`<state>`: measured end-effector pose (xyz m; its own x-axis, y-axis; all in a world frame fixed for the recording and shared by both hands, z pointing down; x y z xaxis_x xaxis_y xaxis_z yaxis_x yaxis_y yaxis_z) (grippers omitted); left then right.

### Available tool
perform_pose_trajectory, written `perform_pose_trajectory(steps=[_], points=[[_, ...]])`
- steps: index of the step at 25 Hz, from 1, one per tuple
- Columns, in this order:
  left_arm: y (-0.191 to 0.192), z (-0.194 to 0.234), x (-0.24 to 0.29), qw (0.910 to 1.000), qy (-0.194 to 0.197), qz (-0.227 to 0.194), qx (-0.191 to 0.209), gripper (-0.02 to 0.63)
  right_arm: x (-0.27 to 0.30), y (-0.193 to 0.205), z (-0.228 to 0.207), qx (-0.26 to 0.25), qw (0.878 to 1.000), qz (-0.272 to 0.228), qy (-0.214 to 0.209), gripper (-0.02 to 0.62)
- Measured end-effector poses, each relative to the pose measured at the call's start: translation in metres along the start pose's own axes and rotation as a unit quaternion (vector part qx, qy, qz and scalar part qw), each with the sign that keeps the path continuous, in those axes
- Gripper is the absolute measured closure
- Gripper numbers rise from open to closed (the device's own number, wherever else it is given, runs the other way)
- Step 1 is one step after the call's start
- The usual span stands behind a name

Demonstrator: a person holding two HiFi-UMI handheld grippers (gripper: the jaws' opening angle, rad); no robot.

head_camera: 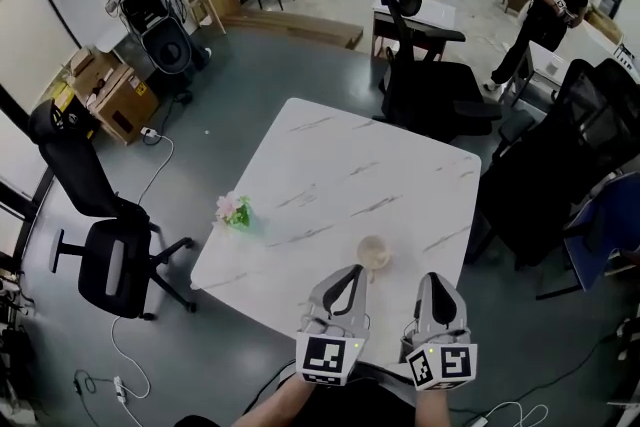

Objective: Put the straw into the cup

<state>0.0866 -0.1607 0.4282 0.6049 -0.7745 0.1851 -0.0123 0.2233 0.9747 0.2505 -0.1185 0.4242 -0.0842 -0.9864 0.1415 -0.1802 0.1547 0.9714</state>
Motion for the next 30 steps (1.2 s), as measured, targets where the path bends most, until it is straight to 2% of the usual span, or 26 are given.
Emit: perform_pose_trajectory(steps=[10,30], points=[[-0.014,-0.016,-0.021,0.9991,-0.014,-0.032,0.024,0.604,-0.028,-0.009,-0.006,0.019,1.000,-0.009,-0.014,0.604],[-0.016,-0.036,-0.025,0.9984,-0.009,-0.042,0.035,0.604,-0.042,-0.015,-0.011,0.019,0.999,-0.029,-0.033,0.604]])
Point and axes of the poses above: the fingertips, and each gripper's own axes: x forward along the fingers, z to its left, y out of its underside, the point moved 6 cm from there along -x, backward along the fingers, and after that the axes turned 3 degrees about y, right-handed, at the moved point
